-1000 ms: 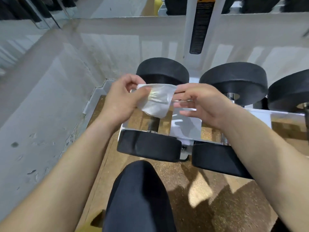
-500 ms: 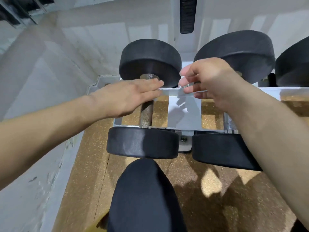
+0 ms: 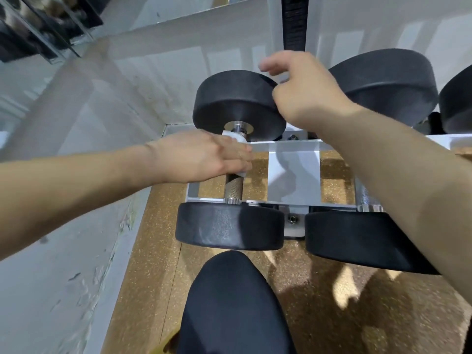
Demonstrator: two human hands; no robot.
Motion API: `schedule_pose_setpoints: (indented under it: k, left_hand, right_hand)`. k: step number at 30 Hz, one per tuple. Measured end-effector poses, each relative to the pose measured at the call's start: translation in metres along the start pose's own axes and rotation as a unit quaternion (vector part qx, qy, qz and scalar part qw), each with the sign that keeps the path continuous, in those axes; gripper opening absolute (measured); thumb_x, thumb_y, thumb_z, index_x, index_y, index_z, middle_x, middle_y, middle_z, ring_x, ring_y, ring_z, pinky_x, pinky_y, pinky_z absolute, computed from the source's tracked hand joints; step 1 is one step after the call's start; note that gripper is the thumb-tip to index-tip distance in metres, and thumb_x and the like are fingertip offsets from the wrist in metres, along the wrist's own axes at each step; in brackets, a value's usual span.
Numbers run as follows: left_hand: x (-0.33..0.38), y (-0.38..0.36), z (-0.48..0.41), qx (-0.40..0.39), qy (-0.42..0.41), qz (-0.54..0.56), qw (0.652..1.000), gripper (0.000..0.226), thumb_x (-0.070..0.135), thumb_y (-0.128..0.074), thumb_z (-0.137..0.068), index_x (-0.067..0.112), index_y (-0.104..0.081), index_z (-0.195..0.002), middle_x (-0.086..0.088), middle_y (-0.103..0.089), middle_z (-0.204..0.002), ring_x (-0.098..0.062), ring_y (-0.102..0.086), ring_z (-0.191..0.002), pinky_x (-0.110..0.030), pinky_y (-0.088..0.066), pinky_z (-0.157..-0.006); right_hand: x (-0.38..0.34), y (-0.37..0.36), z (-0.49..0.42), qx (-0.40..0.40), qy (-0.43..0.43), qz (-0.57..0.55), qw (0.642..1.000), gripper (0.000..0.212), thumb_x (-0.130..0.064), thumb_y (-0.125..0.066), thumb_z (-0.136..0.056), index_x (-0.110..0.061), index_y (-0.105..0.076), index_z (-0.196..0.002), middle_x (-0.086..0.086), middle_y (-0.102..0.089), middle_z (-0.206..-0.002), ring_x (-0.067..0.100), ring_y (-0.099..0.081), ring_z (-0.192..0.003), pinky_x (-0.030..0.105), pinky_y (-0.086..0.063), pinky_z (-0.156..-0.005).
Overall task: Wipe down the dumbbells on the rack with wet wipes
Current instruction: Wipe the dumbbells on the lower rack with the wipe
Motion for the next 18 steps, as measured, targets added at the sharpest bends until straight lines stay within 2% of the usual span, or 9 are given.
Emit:
schedule_pose_setpoints:
  k: [3,6,8,11,13,15,18]
  left_hand:
    - [-0.021,0.006,-0.011,0.021,0.031,-0.014,0.999,0.045,0.018,-0.032,-0.104,0.002,-0.063,-0.133,-0.02,-0.06,-0.14,-0.04,-0.057,-0.13,-0.057,-0.058,-0.09]
    - [-0.011,0.005,-0.007,0.018,0.061,0.035,0.997,0.047,0.001,-0.042,-0.092,0.006,-0.063,-0.133,-0.017,-0.06,-0.142,-0.039,-0.061,-0.126,-0.059,-0.058,-0.089]
    - [0.002,-0.004,0.002,-0.007,0.086,0.122,0.989,0.062,-0.017,-0.057,-0.078,0.015,-0.066,-0.13,-0.006,-0.063,-0.14,-0.032,-0.067,-0.12,-0.056,-0.059,-0.089]
    - [0.017,-0.01,0.018,-0.087,0.082,0.211,0.97,0.077,-0.019,-0.056,-0.077,0.033,-0.059,-0.134,0.01,-0.056,-0.147,-0.012,-0.055,-0.135,-0.046,-0.053,-0.104]
    - [0.016,-0.005,0.017,-0.103,0.026,0.17,0.98,0.069,-0.011,-0.046,-0.084,0.027,-0.059,-0.141,0.006,-0.054,-0.15,-0.011,-0.043,-0.144,-0.047,-0.042,-0.116]
    - [0.012,0.005,0.006,-0.085,-0.031,0.07,0.993,0.057,-0.001,-0.039,-0.093,0.018,-0.058,-0.143,0.002,-0.055,-0.15,-0.019,-0.044,-0.144,-0.045,-0.036,-0.119]
    - [-0.009,0.009,-0.012,-0.06,-0.031,-0.031,0.997,0.046,0.013,-0.031,-0.101,0.012,-0.062,-0.136,-0.007,-0.062,-0.141,-0.03,-0.054,-0.135,-0.052,-0.051,-0.104]
  right_hand:
    - [0.0,-0.009,-0.011,-0.022,0.048,-0.014,0.999,0.057,0.003,-0.038,-0.095,-0.024,-0.057,-0.141,-0.007,-0.059,-0.14,0.009,-0.052,-0.131,0.029,-0.038,-0.115]
    - [0.013,-0.015,-0.014,-0.056,0.072,0.005,0.996,0.06,0.002,-0.036,-0.095,-0.028,-0.054,-0.144,-0.011,-0.056,-0.145,0.006,-0.047,-0.136,0.029,-0.034,-0.118]
    - [0.017,-0.012,-0.016,-0.067,0.077,0.01,0.995,0.064,0.003,-0.035,-0.094,-0.03,-0.051,-0.148,-0.013,-0.052,-0.149,0.004,-0.043,-0.139,0.024,-0.031,-0.119]
    - [0.017,-0.013,-0.019,-0.063,0.078,-0.014,0.995,0.068,0.006,-0.034,-0.091,-0.03,-0.052,-0.145,-0.014,-0.054,-0.145,0.002,-0.045,-0.135,0.019,-0.031,-0.116]
    - [0.018,-0.015,-0.022,-0.058,0.075,-0.037,0.995,0.068,0.008,-0.036,-0.089,-0.029,-0.056,-0.142,-0.016,-0.058,-0.139,-0.002,-0.048,-0.131,0.016,-0.033,-0.114]
    - [0.021,-0.016,-0.025,-0.059,0.072,-0.054,0.994,0.068,0.009,-0.037,-0.087,-0.029,-0.058,-0.14,-0.017,-0.06,-0.136,-0.004,-0.05,-0.129,0.019,-0.035,-0.114]
    - [0.023,-0.016,-0.027,-0.061,0.077,-0.061,0.993,0.067,0.008,-0.038,-0.087,-0.029,-0.058,-0.139,-0.017,-0.061,-0.136,-0.003,-0.051,-0.13,0.026,-0.04,-0.115]
Point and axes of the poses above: each hand's wrist, its own z-axis away from the middle knuckle, its own y-axis out of the back of the hand, x = y × z, the point moved 5 cm from there along -z, towards the middle knuckle
